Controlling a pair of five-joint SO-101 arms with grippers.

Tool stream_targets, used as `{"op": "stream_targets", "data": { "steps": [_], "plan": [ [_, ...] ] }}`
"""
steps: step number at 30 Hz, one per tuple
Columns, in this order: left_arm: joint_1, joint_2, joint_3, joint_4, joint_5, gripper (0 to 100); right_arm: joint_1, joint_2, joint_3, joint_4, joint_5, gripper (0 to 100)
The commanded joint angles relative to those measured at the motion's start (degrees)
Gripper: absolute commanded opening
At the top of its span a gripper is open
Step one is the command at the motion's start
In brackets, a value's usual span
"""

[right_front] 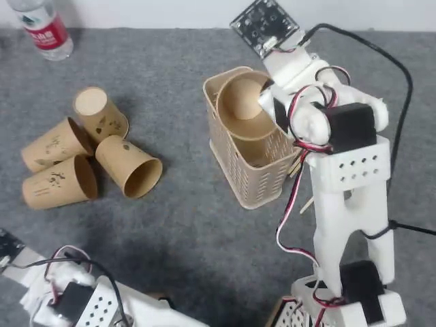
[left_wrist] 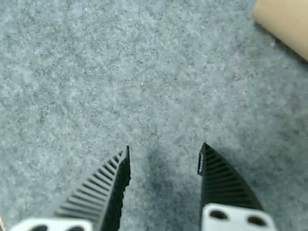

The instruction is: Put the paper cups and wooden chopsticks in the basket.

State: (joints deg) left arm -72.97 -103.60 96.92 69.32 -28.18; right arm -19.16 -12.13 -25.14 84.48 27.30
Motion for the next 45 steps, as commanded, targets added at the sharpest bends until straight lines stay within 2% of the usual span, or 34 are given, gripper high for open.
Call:
{"op": "stream_targets", "data": {
  "steps": [1,13,15,19,20,29,32,36,37,42,45],
  "plan": [
    [1.6,-0.4,-0.5,0.5,-0.3,22,-0.9,0.3,-2.8,-2.9,-1.6,0.8],
    [3.3,-0.6,-0.5,1.8,-0.3,22,-1.4,6.8,-2.8,-5.5,-2.4,1.3],
    [3.3,-0.6,-0.5,1.8,-0.3,22,-1.5,6.7,-2.8,-6.2,-4.2,7.4],
    [3.3,-0.6,-0.5,1.8,-0.3,22,-1.6,6.6,-2.8,-6.3,-10.2,27.7],
    [3.3,-0.6,-0.5,1.8,-0.3,22,-1.6,6.6,-2.8,-6.2,-10.5,29.6],
    [3.3,-0.6,-0.5,1.8,-0.3,22,-2.7,0.2,-2.8,-4.0,-10.3,27.8],
    [3.3,-0.6,-0.5,1.8,-0.3,22,-6.0,-2.8,-2.6,3.8,-10.1,27.8],
    [3.3,-0.7,-0.5,1.8,-0.2,22,-12.3,-4.2,-2.5,18.1,-5.9,27.7],
    [3.5,-0.7,-0.5,1.7,0.3,22,-13.0,-4.6,-1.4,18.8,-5.5,27.3],
    [10.4,-0.8,-1.1,-1.6,7.6,22,-11.8,-9.9,11.2,17.7,-6.5,13.9],
    [12.2,-0.8,-5.5,-3.3,5.6,22,-12.2,-13.5,19.5,17.4,-6.9,8.7]
  ]
}}
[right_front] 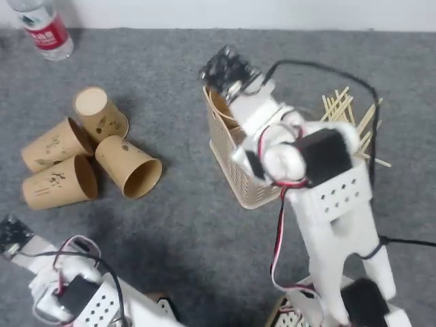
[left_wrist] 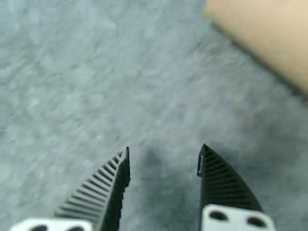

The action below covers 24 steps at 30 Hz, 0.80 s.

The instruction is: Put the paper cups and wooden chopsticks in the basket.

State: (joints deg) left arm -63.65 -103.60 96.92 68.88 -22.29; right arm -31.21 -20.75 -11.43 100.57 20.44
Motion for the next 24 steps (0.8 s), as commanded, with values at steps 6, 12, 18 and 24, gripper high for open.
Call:
{"op": "stream_targets", "data": {
  "steps": [6,12,18,24],
  "plan": [
    [15.8,-0.8,-20.0,1.3,-2.4,30,-0.1,-17.7,21.5,-3.4,0.2,12.9],
    [37.7,-0.5,-26.5,-2.3,-3.4,30,1.4,-34.6,40.8,-11.8,0.3,13.9],
    [39.6,-0.4,-19.4,-12.7,-9.7,30,6.5,-48.0,57.1,-21.8,0.3,14.2],
    [37.6,-0.6,-15.9,-12.9,-10.3,30,6.6,-46.5,45.0,-24.4,2.2,18.0]
  ]
}}
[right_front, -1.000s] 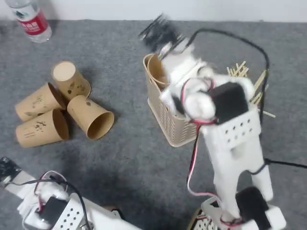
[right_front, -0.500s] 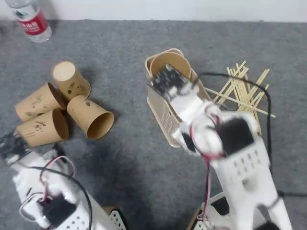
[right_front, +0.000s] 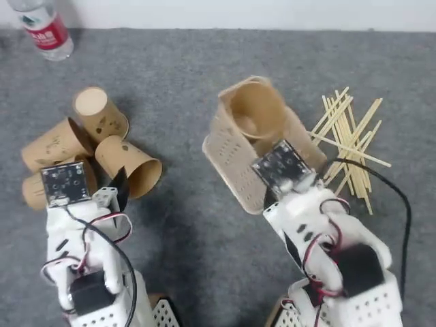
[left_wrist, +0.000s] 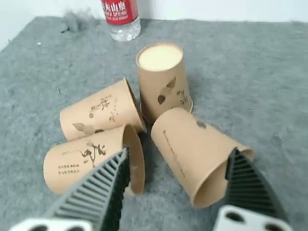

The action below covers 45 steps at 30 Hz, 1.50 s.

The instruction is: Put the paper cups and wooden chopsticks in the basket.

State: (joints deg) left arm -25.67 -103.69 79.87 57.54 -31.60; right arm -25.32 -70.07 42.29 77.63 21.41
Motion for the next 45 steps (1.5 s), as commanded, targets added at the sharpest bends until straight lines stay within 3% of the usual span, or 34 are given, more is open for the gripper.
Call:
{"op": "stream_targets", "data": {
  "steps": [1,8,12,16,21,28,31,36,39,45],
  "plan": [
    [-0.2,-0.5,2.2,-1.7,-0.9,30,0.8,5.6,-12.7,-1.4,0.9,18.1],
    [0.1,-0.4,8.6,-11.6,-0.9,31,2.5,26.5,-46.9,10.9,-1.8,18.3],
    [3.1,-0.4,8.6,-13.6,-1.2,31,12.9,30.4,-60.7,15.0,-6.1,18.3],
    [7.7,-0.3,8.2,-13.5,-1.1,31,27.3,30.5,-63.5,15.3,-7.4,18.2],
    [13.3,-0.3,4.3,-8.8,-0.9,31,38.3,30.9,-53.5,15.7,-10.1,18.1],
    [12.8,1.5,-14.2,5.8,-0.7,31,46.5,30.5,-26.6,6.8,-18.6,18.0],
    [12.8,9.8,-27.3,13.4,2.3,31,48.7,30.5,-17.1,-0.5,-18.9,18.0],
    [16.3,34.5,-45.2,23.6,3.8,31,50.6,30.5,-8.4,-7.3,-19.1,18.0],
    [17.9,47.9,-46.5,22.6,-2.0,31,49.6,31.0,-6.4,-8.0,-19.5,18.0],
    [16.1,57.1,-38.9,5.4,-12.0,27,48.9,31.2,-2.0,-12.3,-19.4,18.0]
  ]
}}
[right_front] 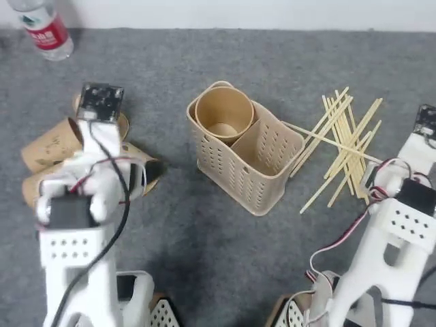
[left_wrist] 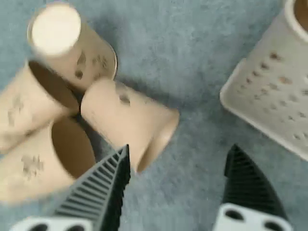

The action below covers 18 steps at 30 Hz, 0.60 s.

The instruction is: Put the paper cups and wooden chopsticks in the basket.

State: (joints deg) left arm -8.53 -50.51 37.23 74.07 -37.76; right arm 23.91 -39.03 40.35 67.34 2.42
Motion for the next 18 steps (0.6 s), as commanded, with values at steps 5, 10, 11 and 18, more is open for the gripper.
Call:
{"op": "stream_targets", "data": {
  "steps": [5,10,11,18],
  "plan": [
    [-4.1,4.4,16.5,-28.3,-13.2,25,-0.3,0.1,0.1,-2.2,-0.4,18.0],
    [-9.0,4.3,27.9,-38.7,-18.7,25,-0.5,0.1,0.3,-2.2,-0.4,18.0],
    [-9.5,4.3,29.4,-40.5,-19.0,25,-0.5,0.1,0.3,-2.2,-0.4,18.0],
    [-8.9,4.0,30.9,-42.7,-18.9,25,-0.6,0.1,0.3,-2.2,-0.4,18.0]
  ]
}}
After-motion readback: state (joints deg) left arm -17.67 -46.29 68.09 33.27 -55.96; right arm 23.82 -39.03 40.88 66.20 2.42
